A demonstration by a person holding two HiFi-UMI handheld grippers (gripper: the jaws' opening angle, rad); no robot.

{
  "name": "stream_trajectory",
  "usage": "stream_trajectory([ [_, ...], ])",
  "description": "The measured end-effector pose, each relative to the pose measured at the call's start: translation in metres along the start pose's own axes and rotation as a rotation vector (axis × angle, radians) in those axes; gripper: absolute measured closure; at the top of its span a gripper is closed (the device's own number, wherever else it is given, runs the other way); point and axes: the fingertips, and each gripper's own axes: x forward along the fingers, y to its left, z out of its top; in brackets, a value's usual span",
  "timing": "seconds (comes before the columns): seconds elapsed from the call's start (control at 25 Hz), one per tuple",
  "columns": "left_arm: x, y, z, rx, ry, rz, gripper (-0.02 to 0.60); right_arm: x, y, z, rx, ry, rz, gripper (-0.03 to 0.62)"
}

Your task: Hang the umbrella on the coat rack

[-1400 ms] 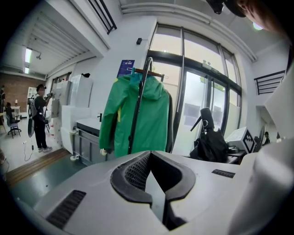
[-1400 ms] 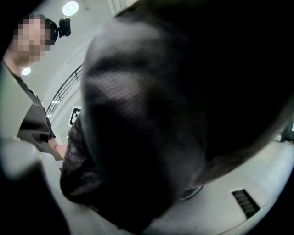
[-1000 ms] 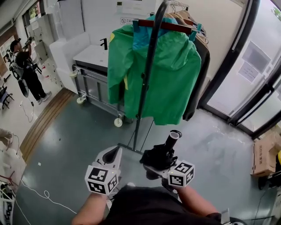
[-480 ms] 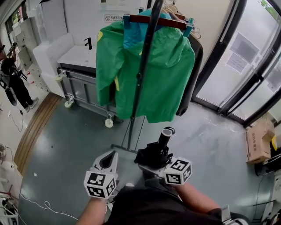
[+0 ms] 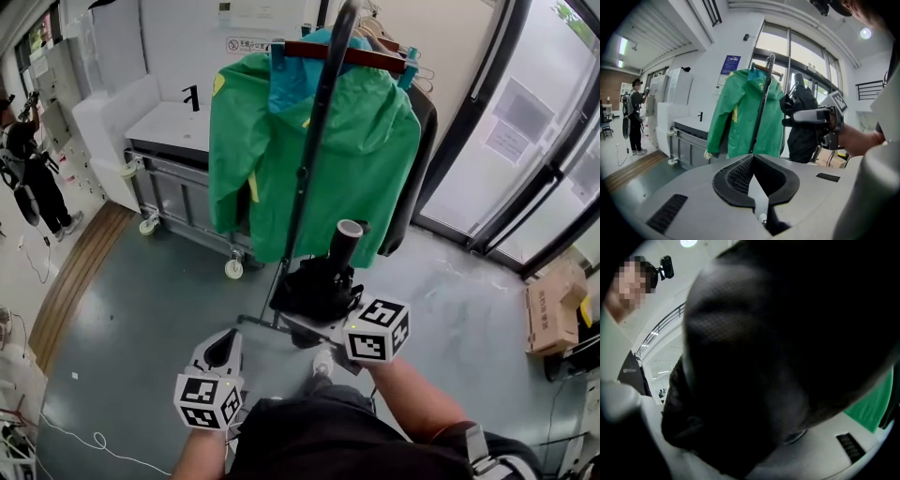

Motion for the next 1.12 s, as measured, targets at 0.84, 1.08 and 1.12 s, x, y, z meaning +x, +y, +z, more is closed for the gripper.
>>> stream_trajectory([
  [0.84, 0.001, 0.031, 0.004, -0.058, 0.007, 0.068, 0.566, 0.065, -0.002, 0.097, -0.138, -0.035, 0.115, 0.355],
  [1.08, 0.0, 0.031, 0.002, -0.058, 0.012, 0.071, 0.566, 0.064, -0.002, 0.082, -0.096, -0.028, 0.12, 0.355],
  [1.12, 0.0, 0.032, 0.002, -0.056, 0.012, 0.07, 0.566, 0.064, -0.002, 0.079, -0.089, -0.024, 0.121, 0.355],
])
